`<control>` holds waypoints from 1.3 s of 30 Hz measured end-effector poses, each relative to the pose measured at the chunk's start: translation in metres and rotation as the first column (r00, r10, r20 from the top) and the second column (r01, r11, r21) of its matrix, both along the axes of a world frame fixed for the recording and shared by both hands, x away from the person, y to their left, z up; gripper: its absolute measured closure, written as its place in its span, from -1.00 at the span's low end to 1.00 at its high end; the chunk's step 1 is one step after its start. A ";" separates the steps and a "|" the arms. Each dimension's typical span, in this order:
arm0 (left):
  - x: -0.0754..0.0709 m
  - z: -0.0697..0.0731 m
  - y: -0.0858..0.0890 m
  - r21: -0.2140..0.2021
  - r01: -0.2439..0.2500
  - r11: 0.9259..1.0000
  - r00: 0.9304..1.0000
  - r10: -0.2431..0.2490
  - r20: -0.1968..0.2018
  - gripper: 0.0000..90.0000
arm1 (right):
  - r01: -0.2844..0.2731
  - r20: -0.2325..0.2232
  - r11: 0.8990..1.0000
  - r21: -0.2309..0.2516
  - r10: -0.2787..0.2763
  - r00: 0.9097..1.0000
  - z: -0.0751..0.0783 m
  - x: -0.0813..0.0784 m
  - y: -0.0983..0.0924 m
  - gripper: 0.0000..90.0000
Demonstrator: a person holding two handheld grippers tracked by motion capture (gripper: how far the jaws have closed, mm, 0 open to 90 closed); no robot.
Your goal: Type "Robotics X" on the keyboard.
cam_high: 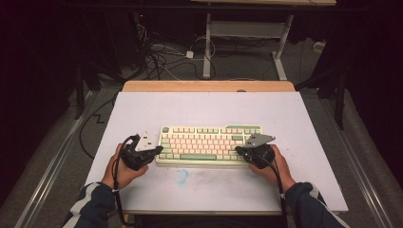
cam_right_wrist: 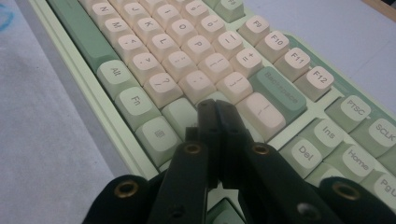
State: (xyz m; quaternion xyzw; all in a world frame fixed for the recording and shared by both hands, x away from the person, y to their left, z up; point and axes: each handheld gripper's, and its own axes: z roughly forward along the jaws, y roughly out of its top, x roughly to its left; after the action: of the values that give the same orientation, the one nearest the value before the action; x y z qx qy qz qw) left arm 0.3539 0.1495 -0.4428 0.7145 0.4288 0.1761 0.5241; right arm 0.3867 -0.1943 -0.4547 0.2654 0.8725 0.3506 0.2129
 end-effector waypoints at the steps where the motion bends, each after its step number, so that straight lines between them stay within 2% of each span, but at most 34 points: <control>1: 0.002 0.000 -0.004 0.004 0.009 1.000 1.000 -0.009 0.000 0.93 | -0.003 0.000 1.000 0.002 0.003 1.000 0.000 0.001 -0.001 1.00; 6: 0.012 -0.003 -0.022 0.023 0.046 0.999 0.999 -0.046 -0.017 0.93 | -0.005 0.005 1.000 -0.008 0.006 1.000 0.000 0.000 0.000 1.00; 13: 0.018 -0.011 -0.041 0.049 0.080 0.996 0.996 -0.078 -0.036 0.93 | 0.000 0.001 1.000 -0.004 0.000 1.000 0.000 0.000 0.000 1.00; 31: 0.023 -0.019 -0.056 0.082 0.106 0.991 0.993 -0.102 -0.055 0.93 | 0.002 0.002 1.000 -0.006 -0.002 1.000 0.000 -0.001 0.000 1.00; 39: 0.023 -0.021 -0.057 0.091 0.100 0.991 0.994 -0.096 -0.048 0.93 | -0.003 0.010 1.000 -0.011 0.003 1.000 0.000 -0.001 0.000 1.00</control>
State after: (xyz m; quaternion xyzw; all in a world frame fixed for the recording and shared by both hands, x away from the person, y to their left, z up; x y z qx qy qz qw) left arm 0.3767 0.0930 -0.4643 0.7620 0.3957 0.1544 0.4887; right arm 0.3858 -0.1941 -0.4546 0.2612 0.8737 0.3475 0.2182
